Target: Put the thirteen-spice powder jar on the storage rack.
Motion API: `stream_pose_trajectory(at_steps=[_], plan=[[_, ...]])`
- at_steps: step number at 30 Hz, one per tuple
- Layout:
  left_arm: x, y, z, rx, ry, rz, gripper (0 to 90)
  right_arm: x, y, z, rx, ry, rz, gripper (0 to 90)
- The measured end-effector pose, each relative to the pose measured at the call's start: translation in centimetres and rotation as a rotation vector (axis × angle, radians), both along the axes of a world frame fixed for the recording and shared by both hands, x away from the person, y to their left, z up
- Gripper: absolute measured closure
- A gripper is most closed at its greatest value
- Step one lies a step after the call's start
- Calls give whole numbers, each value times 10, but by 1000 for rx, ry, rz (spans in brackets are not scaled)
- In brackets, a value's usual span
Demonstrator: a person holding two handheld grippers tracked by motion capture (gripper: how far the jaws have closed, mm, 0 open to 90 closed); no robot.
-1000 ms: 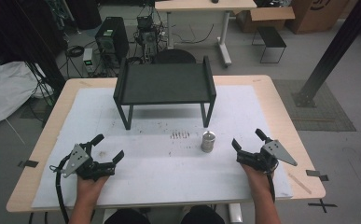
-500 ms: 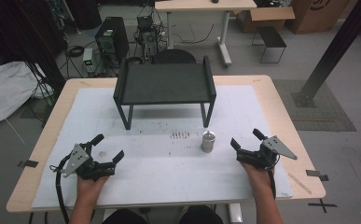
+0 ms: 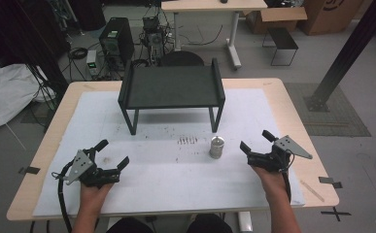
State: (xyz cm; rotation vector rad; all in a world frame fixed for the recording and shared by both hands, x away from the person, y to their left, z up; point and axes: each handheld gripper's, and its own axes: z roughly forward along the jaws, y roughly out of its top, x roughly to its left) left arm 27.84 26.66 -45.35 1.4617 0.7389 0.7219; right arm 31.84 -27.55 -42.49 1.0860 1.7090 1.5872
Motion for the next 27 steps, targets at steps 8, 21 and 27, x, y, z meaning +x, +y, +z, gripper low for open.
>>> stream_pose_trajectory(at_steps=[8,21,27], plan=[[0,0,0,-1,0,-1,5,2,3,10,-4,11,59,0],[0,0,0,-2,1,-1,5,7,15,20,-46,28,141,0],[0,0,0,-2,1,-1,5,10,25,23,-66,39,178,0]])
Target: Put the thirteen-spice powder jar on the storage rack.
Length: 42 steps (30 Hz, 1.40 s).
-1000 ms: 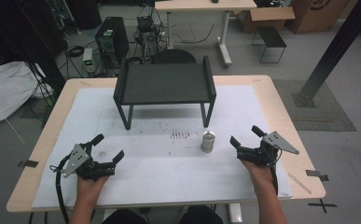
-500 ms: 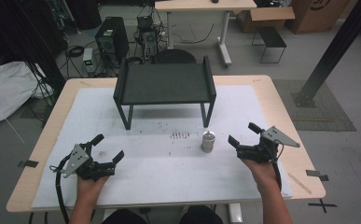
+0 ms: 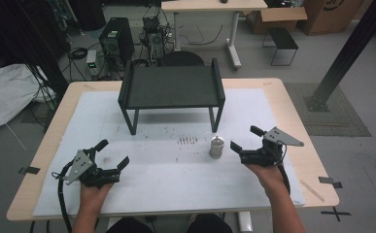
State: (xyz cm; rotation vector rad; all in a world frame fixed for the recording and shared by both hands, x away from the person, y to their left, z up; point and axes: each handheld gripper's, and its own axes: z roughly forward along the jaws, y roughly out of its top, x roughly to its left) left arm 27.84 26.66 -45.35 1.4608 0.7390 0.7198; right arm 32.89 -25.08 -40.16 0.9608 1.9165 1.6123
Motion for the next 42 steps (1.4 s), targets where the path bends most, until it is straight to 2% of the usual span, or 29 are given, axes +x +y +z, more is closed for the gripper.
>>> stream_pose_trajectory(at_steps=[10,20,31,42], plan=[[0,0,0,0,-1,1,4,6,17,1,-44,27,67,0],[0,0,0,-1,1,2,2,11,28,0,-83,56,105,0],[0,0,0,-2,2,1,3,16,40,-6,-137,88,121,0],[0,0,0,0,1,1,3,20,45,-11,-168,127,126,0]])
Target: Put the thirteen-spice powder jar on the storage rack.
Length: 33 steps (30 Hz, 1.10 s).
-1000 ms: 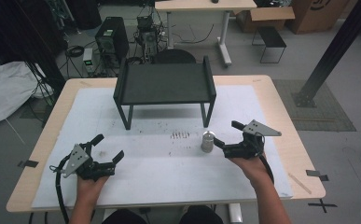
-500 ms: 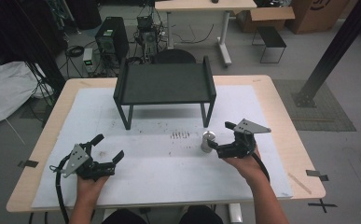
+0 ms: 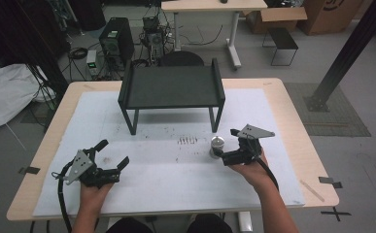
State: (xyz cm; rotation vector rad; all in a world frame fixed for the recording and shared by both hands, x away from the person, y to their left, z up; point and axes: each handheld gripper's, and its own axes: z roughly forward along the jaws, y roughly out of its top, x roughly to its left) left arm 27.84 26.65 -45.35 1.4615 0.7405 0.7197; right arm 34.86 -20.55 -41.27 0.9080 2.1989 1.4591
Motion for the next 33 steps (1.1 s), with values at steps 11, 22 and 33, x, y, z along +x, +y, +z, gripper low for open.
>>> stream_pose_trajectory(at_steps=[11,22,33], plan=[[0,0,0,-2,1,0,4,3,6,-8,-46,36,-7,12],[0,0,0,-2,0,0,4,4,10,-13,-80,47,-2,108],[0,0,0,-2,0,0,4,5,12,-15,-102,61,9,271]])
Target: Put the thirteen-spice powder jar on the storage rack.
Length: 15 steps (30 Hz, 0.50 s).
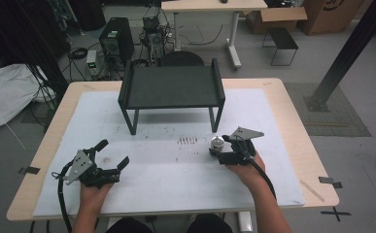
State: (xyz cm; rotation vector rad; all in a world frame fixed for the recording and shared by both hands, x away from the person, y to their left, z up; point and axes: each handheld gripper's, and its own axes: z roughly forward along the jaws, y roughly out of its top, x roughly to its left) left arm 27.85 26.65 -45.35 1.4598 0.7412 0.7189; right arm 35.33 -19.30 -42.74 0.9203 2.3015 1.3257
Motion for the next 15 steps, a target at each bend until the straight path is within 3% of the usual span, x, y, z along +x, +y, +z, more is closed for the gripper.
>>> stream_pose_trajectory(at_steps=[15], plan=[[0,0,0,0,0,0,4,-2,2,0,-5,-9,11,412]])
